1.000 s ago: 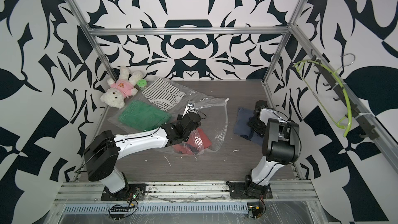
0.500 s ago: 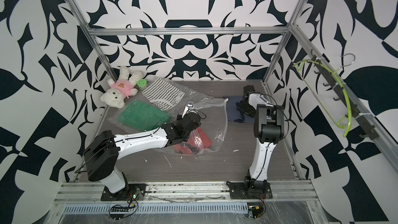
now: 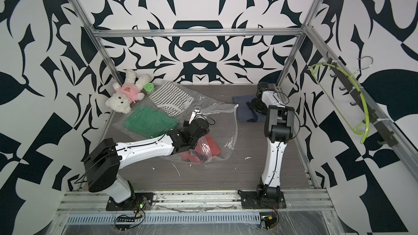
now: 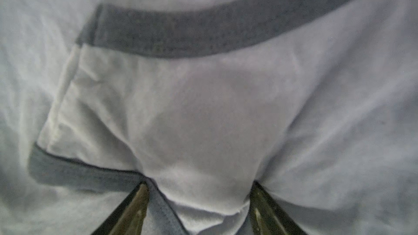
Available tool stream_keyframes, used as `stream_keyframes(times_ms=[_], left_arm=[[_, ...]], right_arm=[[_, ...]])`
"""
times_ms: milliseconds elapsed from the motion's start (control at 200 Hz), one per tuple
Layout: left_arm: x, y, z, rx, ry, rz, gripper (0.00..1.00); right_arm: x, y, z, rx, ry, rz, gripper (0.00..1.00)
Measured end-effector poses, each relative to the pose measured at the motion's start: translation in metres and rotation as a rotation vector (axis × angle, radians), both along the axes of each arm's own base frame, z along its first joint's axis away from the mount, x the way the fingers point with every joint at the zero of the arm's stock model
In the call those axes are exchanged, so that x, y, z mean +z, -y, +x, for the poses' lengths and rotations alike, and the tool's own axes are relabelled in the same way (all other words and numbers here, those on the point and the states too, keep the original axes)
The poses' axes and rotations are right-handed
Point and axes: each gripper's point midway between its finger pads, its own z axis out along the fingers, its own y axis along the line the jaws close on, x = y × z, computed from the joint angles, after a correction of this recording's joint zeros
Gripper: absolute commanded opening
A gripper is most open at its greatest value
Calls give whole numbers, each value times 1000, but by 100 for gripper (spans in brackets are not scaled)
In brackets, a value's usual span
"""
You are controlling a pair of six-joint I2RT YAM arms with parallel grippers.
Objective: Take the tank top out of the vacuum bag
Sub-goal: Move the tank top to the corner of the board.
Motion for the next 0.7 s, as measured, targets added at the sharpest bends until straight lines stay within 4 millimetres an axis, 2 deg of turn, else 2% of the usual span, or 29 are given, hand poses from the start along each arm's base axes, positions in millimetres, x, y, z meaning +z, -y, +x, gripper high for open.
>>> stream_keyframes(times_ms=[455, 700], left_arm=[[-2, -2, 0, 6, -5, 4, 1], [0, -2, 0, 8, -4, 6, 1]], right_arm=[[4, 18, 34, -76, 25, 47, 69], [8, 30, 71, -89, 87, 61, 69]])
